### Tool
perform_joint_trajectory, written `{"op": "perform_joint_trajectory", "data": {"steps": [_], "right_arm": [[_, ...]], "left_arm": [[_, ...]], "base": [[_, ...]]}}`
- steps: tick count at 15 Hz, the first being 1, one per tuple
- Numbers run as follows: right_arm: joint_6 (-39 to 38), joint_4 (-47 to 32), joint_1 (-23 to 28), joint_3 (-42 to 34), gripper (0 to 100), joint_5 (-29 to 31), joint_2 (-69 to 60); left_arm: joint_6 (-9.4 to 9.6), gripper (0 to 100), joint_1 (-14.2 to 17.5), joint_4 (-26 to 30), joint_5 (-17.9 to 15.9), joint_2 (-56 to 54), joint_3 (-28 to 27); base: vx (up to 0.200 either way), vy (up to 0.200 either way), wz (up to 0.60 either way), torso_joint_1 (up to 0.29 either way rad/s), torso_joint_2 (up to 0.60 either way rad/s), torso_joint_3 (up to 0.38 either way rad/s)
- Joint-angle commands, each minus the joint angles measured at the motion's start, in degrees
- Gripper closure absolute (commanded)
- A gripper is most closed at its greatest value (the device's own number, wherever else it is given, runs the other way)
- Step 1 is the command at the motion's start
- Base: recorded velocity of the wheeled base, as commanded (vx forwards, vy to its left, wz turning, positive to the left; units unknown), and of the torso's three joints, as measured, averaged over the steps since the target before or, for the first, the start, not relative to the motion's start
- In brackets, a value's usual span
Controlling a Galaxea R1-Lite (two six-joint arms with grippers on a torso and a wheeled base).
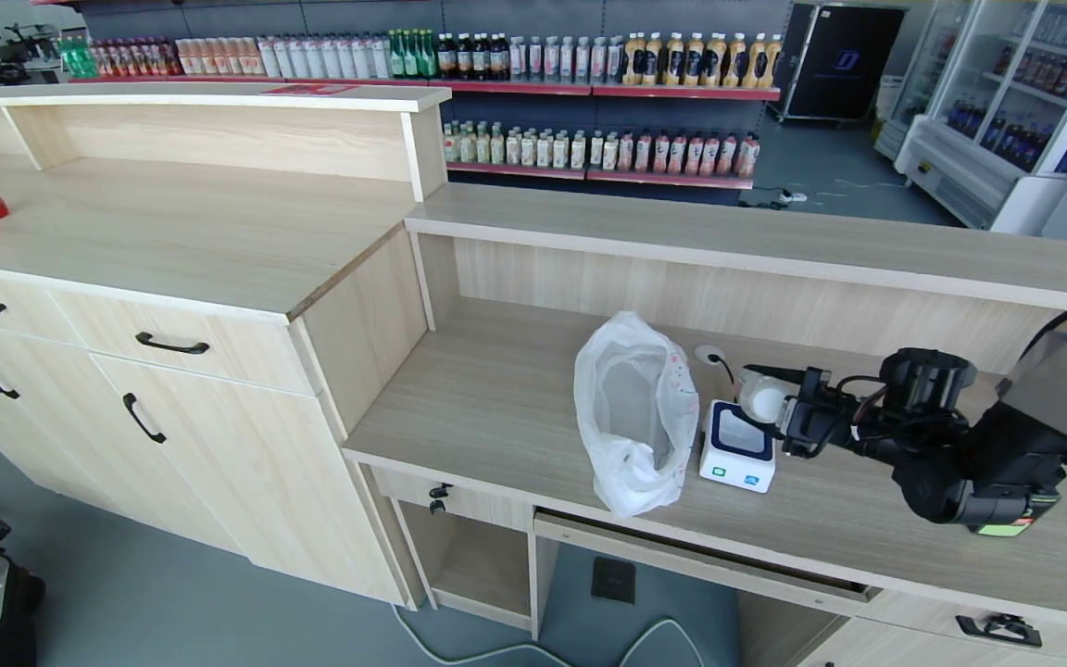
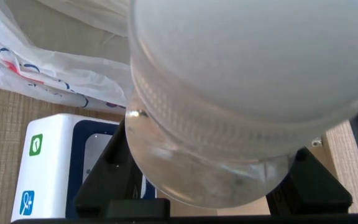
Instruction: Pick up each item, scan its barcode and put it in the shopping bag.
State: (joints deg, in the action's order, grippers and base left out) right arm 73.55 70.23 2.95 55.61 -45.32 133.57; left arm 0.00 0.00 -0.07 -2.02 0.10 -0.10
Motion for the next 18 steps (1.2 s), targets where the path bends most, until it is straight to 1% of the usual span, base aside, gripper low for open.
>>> {"op": "perform_joint_trajectory", "data": {"steps": [1,2,4,5,6,8,9,11,12,14,18], "right_arm": [[-3.5,0.08,-0.75,2.39,100,0.06,-2.35],[-7.63,-0.36,-0.66,3.27,100,0.59,-4.64],[-18.79,-0.36,0.21,2.13,100,4.72,-10.53],[-21.08,-0.44,0.65,1.78,100,5.95,-11.76],[-28.02,-0.71,1.97,1.08,100,11.31,-14.57],[-33.82,-1.59,2.67,0.28,100,17.81,-16.94],[-38.04,-3.17,3.2,-0.77,100,25.11,-18.61],[-40.24,-5.72,3.29,-3.58,100,34.16,-21.42],[-40.41,-5.72,3.38,-5.16,100,36.27,-22.48],[-41.38,-5.19,3.47,-7.98,100,36.71,-24.5],[-41.38,-5.72,4.96,-8.5,100,36.89,-25.55]], "left_arm": [[0.0,0,0.0,-0.01,0.0,-0.01,0.01],[0.0,0,0.0,-0.01,0.0,-0.01,0.01],[0.0,0,0.0,-0.01,0.0,-0.01,0.01],[0.0,0,0.0,-0.01,-0.09,-0.01,0.01],[0.0,0,0.0,-0.01,0.0,-0.01,0.01],[0.0,0,0.0,-0.01,0.0,-0.01,0.01],[0.0,0,0.0,-0.01,0.0,-0.01,0.01],[0.0,0,0.0,-0.01,0.0,-0.01,0.01],[0.0,0,0.0,-0.01,0.0,-0.01,0.01],[0.0,0,0.0,-0.01,0.0,-0.01,0.01],[0.0,0,0.0,-0.01,0.0,-0.01,0.01]], "base": [[0.0,0.0,0.0,0.0,0.0,0.0],[0.0,0.0,0.0,0.0,0.0,0.0],[0.0,0.0,0.0,0.0,0.0,0.0],[0.0,0.0,0.0,0.0,0.0,0.0],[0.0,0.0,0.0,0.0,0.0,0.0],[0.0,0.0,0.0,0.0,0.0,0.0],[0.0,0.0,0.0,0.0,0.0,0.0],[0.0,0.0,0.0,0.0,0.0,0.0],[0.0,0.0,0.0,0.0,0.0,0.0],[0.0,0.0,0.0,0.0,0.0,0.0],[0.0,0.0,0.0,0.0,0.0,0.0]]}}
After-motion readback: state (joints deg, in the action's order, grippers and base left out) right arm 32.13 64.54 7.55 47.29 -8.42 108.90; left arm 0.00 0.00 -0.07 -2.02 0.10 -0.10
